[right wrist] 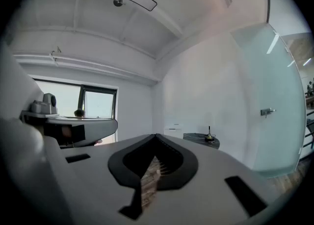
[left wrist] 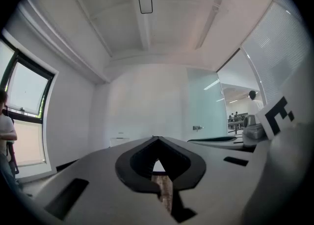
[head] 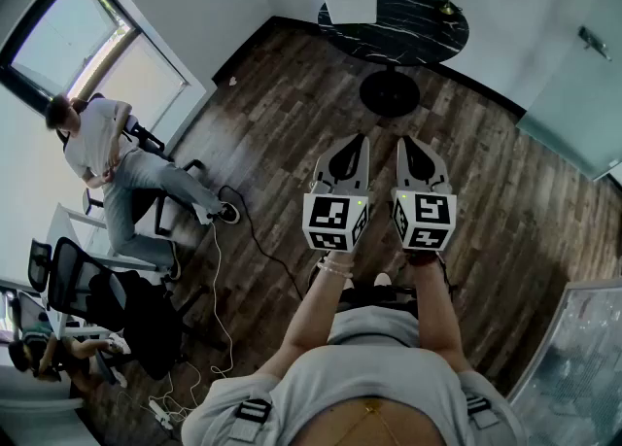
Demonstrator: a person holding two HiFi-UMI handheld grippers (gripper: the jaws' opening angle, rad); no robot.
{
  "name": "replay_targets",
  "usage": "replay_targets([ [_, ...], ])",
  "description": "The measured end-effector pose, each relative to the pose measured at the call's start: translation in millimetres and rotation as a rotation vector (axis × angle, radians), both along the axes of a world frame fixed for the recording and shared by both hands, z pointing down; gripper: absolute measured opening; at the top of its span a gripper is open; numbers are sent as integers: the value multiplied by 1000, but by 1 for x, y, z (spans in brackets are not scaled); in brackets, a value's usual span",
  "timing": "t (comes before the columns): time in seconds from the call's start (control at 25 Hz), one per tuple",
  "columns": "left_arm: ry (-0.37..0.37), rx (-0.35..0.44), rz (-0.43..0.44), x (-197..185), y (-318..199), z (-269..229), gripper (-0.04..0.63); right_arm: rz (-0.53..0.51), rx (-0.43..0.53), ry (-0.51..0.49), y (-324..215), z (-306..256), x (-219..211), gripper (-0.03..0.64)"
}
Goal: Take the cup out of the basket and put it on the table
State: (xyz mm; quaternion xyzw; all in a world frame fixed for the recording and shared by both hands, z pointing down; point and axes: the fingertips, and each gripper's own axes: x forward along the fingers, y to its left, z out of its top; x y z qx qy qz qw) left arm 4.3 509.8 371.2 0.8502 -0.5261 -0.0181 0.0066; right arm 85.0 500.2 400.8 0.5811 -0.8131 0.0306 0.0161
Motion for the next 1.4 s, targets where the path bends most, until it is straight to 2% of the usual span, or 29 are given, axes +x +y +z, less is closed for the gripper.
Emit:
replay_targets([
  [0.8, -7, -9, -11, 8, -2, 4, 6, -10, 1, -26, -2, 2, 12, 8],
  [1.4, -11, -18, -46, 32, -5, 8, 6, -50, 3, -37, -5, 2, 36, 8],
])
